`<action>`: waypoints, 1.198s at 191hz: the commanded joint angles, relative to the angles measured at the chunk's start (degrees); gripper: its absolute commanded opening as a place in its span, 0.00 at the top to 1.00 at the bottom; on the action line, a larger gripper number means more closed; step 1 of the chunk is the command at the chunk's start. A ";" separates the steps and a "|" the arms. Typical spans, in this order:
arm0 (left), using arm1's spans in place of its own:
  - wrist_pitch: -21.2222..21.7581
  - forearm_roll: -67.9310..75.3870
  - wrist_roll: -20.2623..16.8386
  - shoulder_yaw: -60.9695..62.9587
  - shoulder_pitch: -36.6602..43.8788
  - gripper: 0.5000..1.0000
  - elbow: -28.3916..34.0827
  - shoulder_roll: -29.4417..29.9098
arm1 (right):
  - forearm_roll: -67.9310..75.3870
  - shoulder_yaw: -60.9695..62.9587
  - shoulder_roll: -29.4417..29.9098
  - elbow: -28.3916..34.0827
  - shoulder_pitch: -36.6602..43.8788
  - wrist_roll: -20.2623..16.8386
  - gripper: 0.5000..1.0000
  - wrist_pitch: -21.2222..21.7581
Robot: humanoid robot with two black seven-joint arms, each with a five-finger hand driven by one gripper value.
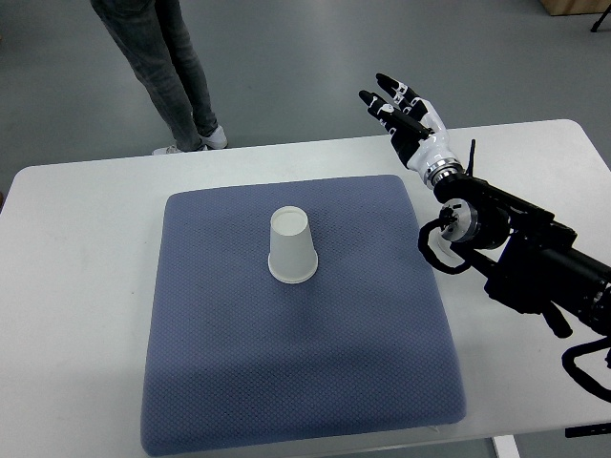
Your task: Stack paper cups
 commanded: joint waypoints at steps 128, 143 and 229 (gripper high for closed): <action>-0.35 0.17 0.01 0.00 0.09 0.00 -0.16 0.00 | -0.01 -0.07 -0.07 -0.09 0.00 0.02 0.18 0.00; -0.35 0.17 0.01 0.00 0.09 0.00 -0.07 0.00 | -0.01 -0.07 -0.07 -0.09 -0.08 -0.07 0.18 0.00; -0.35 0.17 0.01 0.00 0.09 0.00 -0.16 0.00 | -0.01 -0.07 -0.07 -0.35 1.06 -0.07 0.18 -0.09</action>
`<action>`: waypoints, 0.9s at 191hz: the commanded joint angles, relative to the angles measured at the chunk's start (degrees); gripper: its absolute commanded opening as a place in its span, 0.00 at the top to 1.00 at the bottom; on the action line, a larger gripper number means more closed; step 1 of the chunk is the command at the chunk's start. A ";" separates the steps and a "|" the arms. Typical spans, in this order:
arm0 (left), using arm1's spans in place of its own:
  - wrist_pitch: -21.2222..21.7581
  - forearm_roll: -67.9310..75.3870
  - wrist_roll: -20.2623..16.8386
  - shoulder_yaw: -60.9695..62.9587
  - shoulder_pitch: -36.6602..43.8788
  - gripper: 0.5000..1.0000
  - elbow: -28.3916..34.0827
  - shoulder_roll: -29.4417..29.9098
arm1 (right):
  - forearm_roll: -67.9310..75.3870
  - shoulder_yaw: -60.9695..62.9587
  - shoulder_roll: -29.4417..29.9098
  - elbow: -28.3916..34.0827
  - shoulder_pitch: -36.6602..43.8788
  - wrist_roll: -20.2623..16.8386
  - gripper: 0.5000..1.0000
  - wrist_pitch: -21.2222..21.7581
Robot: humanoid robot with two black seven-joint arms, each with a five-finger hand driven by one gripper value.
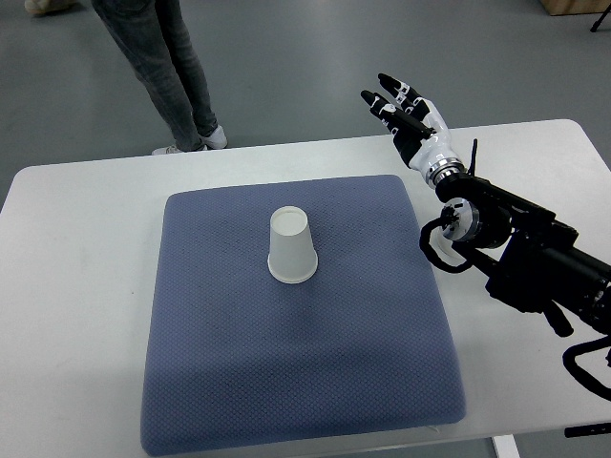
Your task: Stack paper cups
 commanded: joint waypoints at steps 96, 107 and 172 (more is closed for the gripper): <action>0.01 0.00 0.01 -0.01 0.00 0.00 0.01 0.00 | -0.08 0.00 -0.71 0.08 0.81 -0.03 0.18 -0.01; 0.01 0.00 0.01 -0.01 0.18 0.00 0.01 0.00 | -0.08 -0.09 -0.71 0.08 1.17 -0.03 0.18 -0.01; 0.01 0.00 0.01 -0.01 0.35 0.00 0.01 0.00 | -0.26 -0.35 -3.43 0.43 3.89 -0.73 0.18 -0.10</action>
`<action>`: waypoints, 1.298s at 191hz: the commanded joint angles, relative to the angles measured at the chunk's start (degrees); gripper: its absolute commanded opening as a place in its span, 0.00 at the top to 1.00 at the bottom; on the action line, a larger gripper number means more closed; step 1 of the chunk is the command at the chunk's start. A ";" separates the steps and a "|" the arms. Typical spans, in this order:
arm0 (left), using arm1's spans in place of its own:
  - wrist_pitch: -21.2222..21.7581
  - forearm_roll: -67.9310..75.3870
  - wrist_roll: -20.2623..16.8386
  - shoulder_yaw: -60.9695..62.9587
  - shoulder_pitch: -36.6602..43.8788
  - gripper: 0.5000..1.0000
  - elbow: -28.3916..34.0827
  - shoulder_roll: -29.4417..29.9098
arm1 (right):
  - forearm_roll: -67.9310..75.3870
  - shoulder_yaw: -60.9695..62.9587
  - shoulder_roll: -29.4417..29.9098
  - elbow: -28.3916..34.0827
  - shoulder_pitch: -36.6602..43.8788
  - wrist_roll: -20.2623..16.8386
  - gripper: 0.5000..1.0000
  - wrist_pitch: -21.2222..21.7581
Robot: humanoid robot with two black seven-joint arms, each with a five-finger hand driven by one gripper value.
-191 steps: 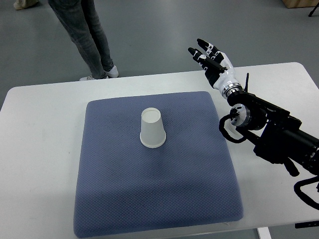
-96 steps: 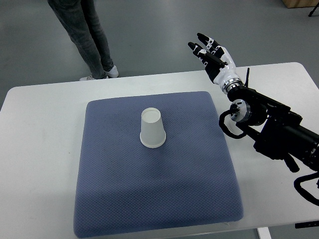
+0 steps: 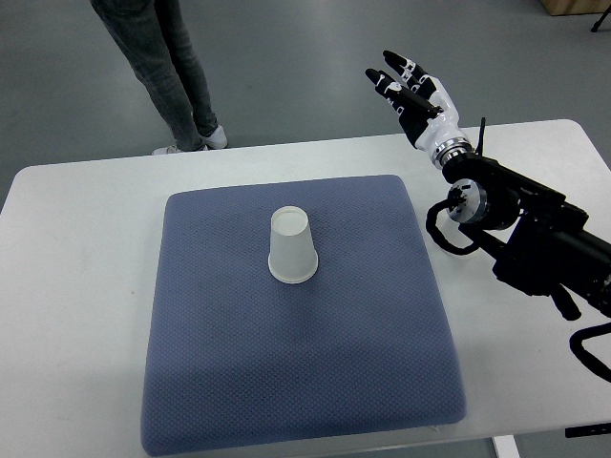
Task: Stack paper cups
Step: 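Swing the right hand over the second white paper cup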
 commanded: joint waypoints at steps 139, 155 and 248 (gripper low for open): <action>-0.01 0.01 -0.01 0.07 0.01 0.00 0.00 0.00 | -23.28 -15.35 -18.07 5.66 14.00 -4.17 0.18 3.61; -0.01 0.01 -0.01 0.07 0.01 0.00 0.00 0.00 | -27.60 -20.46 -21.33 8.65 17.08 -4.70 0.19 5.82; -0.01 0.01 -0.01 0.07 0.01 0.00 0.00 0.00 | -68.99 -33.90 -35.13 20.52 28.68 -4.87 0.19 23.74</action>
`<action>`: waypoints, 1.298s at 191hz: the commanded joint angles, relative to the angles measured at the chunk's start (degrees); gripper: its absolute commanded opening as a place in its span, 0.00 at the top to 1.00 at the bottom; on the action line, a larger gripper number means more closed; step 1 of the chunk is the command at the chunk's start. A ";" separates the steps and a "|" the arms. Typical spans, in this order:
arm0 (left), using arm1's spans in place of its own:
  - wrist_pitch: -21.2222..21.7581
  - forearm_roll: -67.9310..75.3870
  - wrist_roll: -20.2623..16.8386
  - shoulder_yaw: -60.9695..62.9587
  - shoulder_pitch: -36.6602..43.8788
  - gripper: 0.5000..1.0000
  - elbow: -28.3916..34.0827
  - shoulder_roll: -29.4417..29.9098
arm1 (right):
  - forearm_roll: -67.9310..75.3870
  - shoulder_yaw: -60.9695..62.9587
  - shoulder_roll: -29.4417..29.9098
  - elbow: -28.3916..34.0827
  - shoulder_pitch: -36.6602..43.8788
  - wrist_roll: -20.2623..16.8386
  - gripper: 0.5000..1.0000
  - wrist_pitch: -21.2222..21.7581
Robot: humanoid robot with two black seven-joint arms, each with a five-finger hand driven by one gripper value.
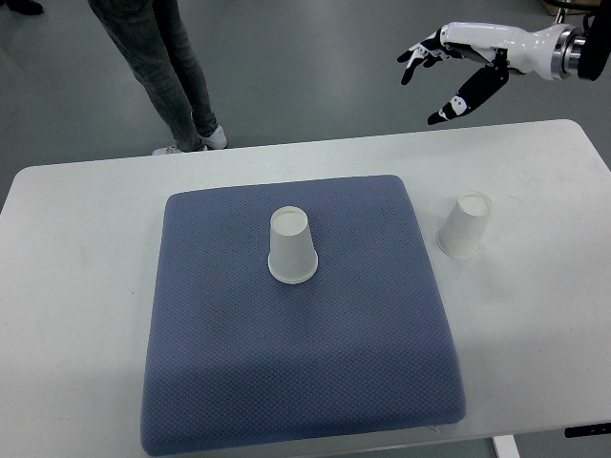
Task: Stack paper cups
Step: 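Swing the right hand over the second white paper cup, then lower the right hand around the cup and close the fingers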
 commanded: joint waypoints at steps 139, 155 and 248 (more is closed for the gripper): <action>0.00 -0.01 -0.02 0.06 0.00 0.00 0.00 0.00 | -29.52 -4.04 1.00 2.17 -5.77 0.66 0.20 -4.85; 0.00 -0.01 -0.02 0.06 0.00 0.00 0.00 0.00 | -29.43 -4.04 1.62 2.08 -6.64 0.57 0.20 -5.55; 0.00 -0.01 -0.02 -0.03 0.00 0.00 0.00 0.00 | -29.61 -4.04 2.41 -0.73 -13.41 0.57 0.20 -12.85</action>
